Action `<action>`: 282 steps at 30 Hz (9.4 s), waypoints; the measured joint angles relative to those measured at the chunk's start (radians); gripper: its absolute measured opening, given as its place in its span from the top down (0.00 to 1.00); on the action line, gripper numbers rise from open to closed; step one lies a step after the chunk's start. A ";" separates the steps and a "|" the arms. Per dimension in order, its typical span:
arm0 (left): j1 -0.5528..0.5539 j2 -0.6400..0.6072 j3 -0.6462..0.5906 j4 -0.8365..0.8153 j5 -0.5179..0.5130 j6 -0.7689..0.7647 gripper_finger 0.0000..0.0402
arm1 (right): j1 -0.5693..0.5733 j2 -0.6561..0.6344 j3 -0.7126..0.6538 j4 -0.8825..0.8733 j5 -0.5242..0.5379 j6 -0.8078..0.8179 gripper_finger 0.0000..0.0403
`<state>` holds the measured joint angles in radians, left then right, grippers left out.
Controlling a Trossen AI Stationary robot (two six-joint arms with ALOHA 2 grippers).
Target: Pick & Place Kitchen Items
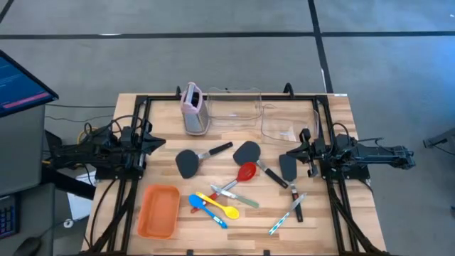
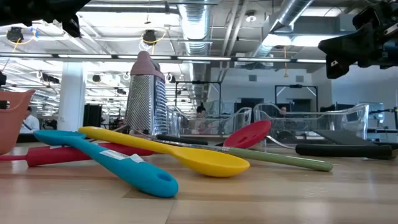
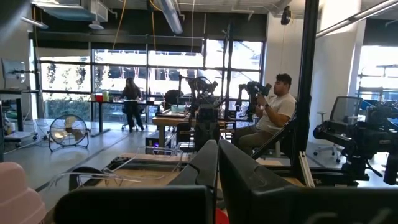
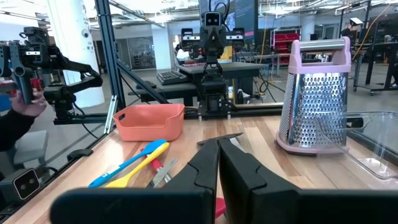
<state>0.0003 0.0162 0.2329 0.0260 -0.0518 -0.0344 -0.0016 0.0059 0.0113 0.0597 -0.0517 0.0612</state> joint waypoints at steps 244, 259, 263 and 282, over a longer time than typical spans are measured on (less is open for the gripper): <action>0.092 1.593 0.454 -0.194 -0.069 -0.288 0.92 | -0.001 0.000 0.001 -0.052 0.001 0.035 0.98; 0.092 1.589 0.452 -0.185 -0.072 -0.285 0.92 | -0.001 0.000 0.000 -0.052 0.001 0.036 0.98; 0.090 1.559 0.450 -0.190 -0.073 -0.281 0.92 | -0.001 0.000 0.000 -0.052 0.001 0.036 0.98; 0.032 1.048 0.452 -0.148 -0.169 -0.154 0.93 | -0.001 0.000 0.000 -0.050 0.001 0.035 0.98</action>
<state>0.0326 1.0640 0.6846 -0.1221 -0.2209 -0.1882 -0.0025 0.0063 0.0116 0.0100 -0.0511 0.0963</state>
